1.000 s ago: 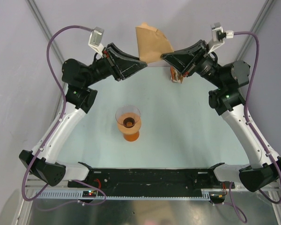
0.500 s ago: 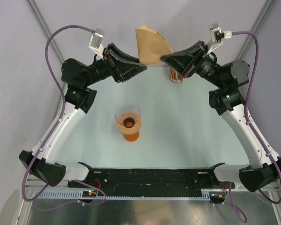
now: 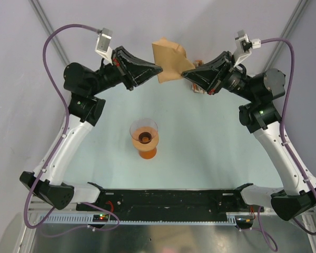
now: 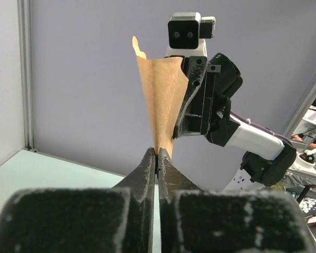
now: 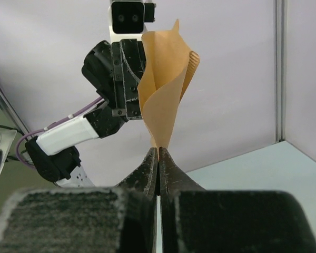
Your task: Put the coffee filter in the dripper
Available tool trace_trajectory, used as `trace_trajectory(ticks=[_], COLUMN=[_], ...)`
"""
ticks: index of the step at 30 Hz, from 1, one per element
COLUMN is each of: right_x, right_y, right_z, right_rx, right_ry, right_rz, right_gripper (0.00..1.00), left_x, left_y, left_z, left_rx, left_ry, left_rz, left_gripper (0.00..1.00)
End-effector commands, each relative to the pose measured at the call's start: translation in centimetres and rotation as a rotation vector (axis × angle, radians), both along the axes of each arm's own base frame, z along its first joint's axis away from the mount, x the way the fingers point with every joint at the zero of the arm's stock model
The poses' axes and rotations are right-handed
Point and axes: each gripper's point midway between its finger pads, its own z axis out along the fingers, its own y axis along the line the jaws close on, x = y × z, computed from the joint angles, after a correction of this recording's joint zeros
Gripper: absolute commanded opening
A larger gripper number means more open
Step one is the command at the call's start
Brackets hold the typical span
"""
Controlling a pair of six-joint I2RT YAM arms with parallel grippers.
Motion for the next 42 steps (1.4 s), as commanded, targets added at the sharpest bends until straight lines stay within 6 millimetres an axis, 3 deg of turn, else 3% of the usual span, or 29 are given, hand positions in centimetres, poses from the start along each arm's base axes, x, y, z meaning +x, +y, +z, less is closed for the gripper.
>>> trace_trajectory(ticks=[1,3,6,7,11,13,16,19,21,24,27,29,34,42], right_x=[-1.5,-1.6,-1.7,-1.8,-1.9,-2.0,-2.1,-2.1,-2.2,-2.4,-2.5,-2.4,-2.3,-3.3], right_y=[-0.4,-0.5,-0.5,-0.5,-0.5,-0.4,-0.4,-0.5,-0.6,-0.9,-1.4,-1.8,-2.9,-2.3], right_z=[0.1,0.1,-0.1,-0.2,-0.5,-0.6,-0.8,-0.8,-0.6,-0.8,-2.2,-3.7,-7.5,-9.9], right_rx=[-0.023,-0.03,-0.039,-0.041,-0.048,-0.051,-0.059,-0.068,-0.076,-0.113,-0.207,-0.29,-0.487,-0.611], right_ry=[-0.047,-0.054,-0.057,-0.057,-0.056,-0.058,-0.064,-0.084,-0.113,-0.171,-0.258,-0.324,-0.465,-0.584], right_rz=[0.019,0.017,0.02,0.023,0.031,0.036,0.037,0.027,0.018,0.005,-0.039,-0.075,-0.137,-0.095], right_gripper=[0.0,0.0,0.0,0.0,0.0,0.0,0.0,0.0,0.0,0.0,0.0,0.0,0.0,0.0], left_x=[-0.8,-1.1,-1.4,-1.5,-1.7,-1.8,-1.9,-2.2,-2.4,-2.2,-1.4,-0.4,0.5,-0.2], left_y=[0.6,0.6,0.7,0.7,0.8,0.8,0.9,0.9,0.8,1.1,1.9,2.7,4.5,4.1], left_z=[1.6,1.6,2.2,2.5,3.4,3.7,4.0,3.8,3.5,2.9,2.2,1.0,-3.0,-6.4], left_rx=[-0.014,-0.01,-0.017,-0.022,-0.037,-0.041,-0.045,-0.038,-0.026,-0.014,0.021,0.08,0.302,0.468], left_ry=[-0.071,-0.073,-0.083,-0.085,-0.084,-0.08,-0.084,-0.092,-0.103,-0.109,-0.071,-0.059,-0.086,-0.157], left_rz=[0.005,-0.005,-0.007,-0.007,-0.016,-0.02,-0.022,-0.031,-0.041,-0.025,0.005,0.05,0.181,0.197], left_gripper=[0.01,0.05,0.33,0.38,0.44,0.41,0.12,0.02,0.18,0.56,0.81,0.85,0.84,0.81])
